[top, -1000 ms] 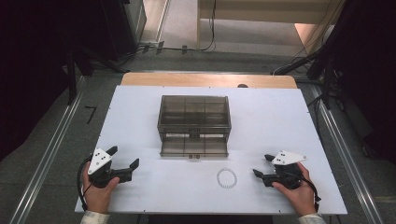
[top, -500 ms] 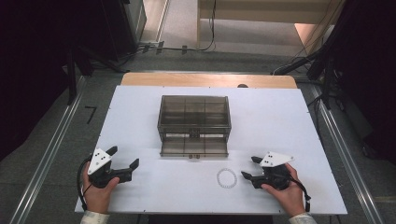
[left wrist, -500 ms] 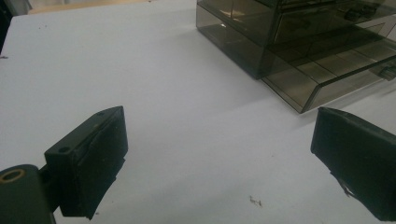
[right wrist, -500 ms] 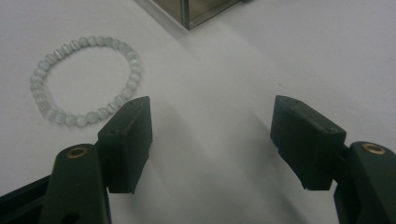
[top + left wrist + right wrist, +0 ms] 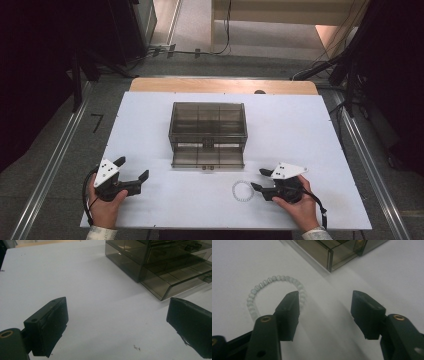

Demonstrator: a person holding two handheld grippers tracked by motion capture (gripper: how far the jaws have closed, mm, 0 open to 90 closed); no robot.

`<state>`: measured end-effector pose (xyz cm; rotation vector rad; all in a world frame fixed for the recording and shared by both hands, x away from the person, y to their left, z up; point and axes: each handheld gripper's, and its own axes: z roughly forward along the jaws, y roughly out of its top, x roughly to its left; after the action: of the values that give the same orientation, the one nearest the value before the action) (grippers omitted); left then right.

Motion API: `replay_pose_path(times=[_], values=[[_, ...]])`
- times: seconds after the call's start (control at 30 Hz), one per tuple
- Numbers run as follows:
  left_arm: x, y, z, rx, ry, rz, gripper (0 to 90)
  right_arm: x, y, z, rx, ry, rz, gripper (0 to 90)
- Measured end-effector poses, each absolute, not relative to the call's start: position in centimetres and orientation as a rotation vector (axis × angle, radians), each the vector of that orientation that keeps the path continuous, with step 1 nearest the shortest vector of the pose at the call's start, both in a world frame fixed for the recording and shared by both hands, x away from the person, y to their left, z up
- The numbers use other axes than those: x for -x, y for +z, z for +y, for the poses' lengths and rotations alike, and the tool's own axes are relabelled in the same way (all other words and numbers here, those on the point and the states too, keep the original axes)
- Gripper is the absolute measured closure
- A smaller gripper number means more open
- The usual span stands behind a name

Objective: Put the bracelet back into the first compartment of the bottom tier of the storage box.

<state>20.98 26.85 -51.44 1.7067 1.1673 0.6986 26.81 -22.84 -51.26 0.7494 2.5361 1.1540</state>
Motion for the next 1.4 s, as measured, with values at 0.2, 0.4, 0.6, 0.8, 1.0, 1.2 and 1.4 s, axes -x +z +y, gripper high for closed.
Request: replay_pose_path(times=[0.2,0.4,0.6,0.8,1.0,1.2,1.4], values=[[-21.0,-51.4,26.9,-1.707,0.698,1.169,4.5,-26.9,-51.3,-22.2,-0.738,1.177,2.545,47.1],[-21.0,-51.4,26.9,-1.706,0.695,1.169,4.5,-26.8,-51.3,-21.6,-0.708,1.174,2.571,56.1],[-21.0,-51.4,26.9,-1.707,0.695,1.169,4.5,-26.6,-51.3,-21.2,-0.683,1.160,2.590,67.3],[-21.0,-51.5,26.9,-1.705,0.697,1.175,4.6,-26.7,-51.5,-20.8,-0.668,1.130,2.621,77.6],[-21.1,-51.5,26.8,-1.711,0.697,1.177,4.6,-26.2,-51.6,-20.4,-0.629,1.098,2.598,85.0],[-21.1,-51.5,26.9,-1.712,0.693,1.176,4.6,-26.4,-51.5,-20.6,-0.650,1.113,2.611,85.6],[-21.0,-51.5,26.8,-1.717,0.701,1.169,4.6,-26.4,-51.3,-20.5,-0.691,1.140,2.618,85.8]])
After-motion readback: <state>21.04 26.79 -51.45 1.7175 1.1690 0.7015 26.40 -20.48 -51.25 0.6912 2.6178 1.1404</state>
